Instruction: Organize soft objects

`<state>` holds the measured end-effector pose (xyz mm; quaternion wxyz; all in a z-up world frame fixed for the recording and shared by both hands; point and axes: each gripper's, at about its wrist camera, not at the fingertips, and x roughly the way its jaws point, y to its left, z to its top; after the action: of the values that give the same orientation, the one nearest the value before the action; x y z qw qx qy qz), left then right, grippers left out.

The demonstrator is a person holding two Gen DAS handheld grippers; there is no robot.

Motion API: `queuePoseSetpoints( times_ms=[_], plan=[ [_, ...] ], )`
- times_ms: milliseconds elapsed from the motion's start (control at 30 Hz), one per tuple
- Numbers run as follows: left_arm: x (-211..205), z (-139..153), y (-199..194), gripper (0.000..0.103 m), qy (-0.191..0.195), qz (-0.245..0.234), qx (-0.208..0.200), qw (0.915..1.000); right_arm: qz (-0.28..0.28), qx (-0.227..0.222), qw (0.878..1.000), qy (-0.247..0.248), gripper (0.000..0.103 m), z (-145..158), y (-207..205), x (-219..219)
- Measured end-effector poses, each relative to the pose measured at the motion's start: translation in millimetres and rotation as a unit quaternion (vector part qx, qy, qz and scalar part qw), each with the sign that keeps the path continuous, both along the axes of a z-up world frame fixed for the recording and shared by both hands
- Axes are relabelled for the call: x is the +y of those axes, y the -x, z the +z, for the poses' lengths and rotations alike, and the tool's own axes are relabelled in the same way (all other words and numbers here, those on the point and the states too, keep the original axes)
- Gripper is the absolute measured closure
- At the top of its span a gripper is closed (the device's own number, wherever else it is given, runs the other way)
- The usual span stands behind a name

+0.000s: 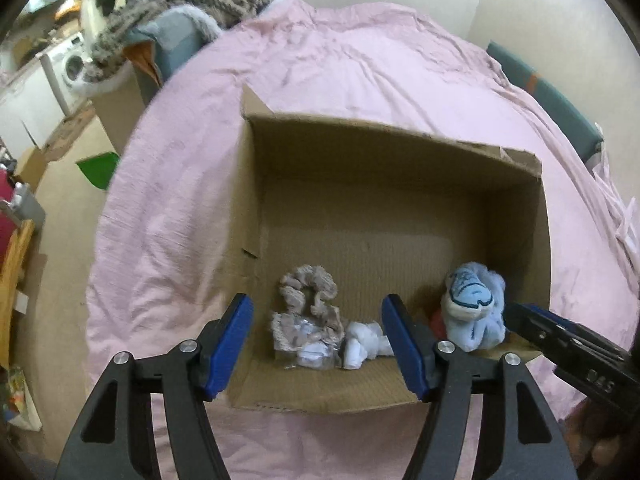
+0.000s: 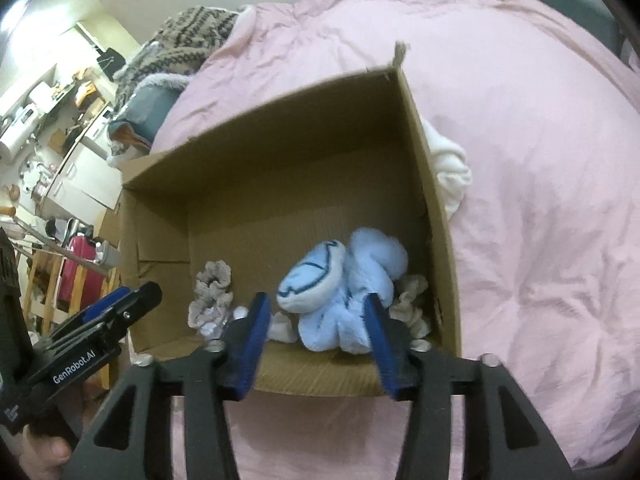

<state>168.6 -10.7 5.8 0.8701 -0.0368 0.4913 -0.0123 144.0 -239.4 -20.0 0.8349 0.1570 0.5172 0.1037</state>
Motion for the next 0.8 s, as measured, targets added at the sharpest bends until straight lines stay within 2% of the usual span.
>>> queuePoseSetpoints(
  times_ms=[100,233,300,367,533,600,667,800],
  plan=[
    [0,11,10,0.039,-0.010,-0.007,-0.020,0.9997,0.002,-0.026,0.999,0.025,0.038,14,10,1],
    [-1,25,28,0.039,-0.019,-0.021,-0.043,0.9987,0.005,-0.049,0.998,0.033,0.029,29,23,5],
    [1,30,38,0.034,-0.017,-0.023,-0.050,0.9983,0.007,-0.061,0.997,0.041,0.027,35,32,5],
    [4,35,51,0.019,-0.023,-0.020,-0.060,0.9977,0.004,-0.066,0.997,0.044,0.022,38,43,5],
    [12,38,81,0.012,-0.021,-0.022,-0.064,0.9974,-0.003,-0.076,0.995,0.058,0.022,40,70,2],
    [15,37,92,0.009,-0.023,-0.022,-0.066,0.9973,0.003,-0.086,0.994,0.073,0.018,41,80,3],
    [18,34,100,0.005,-0.020,-0.021,-0.067,0.9973,0.002,-0.096,0.992,0.086,0.007,42,91,3],
    [23,24,115,0.001,-0.024,-0.010,-0.070,0.9972,-0.004,-0.101,0.991,0.089,0.004,38,109,1]
  ],
)
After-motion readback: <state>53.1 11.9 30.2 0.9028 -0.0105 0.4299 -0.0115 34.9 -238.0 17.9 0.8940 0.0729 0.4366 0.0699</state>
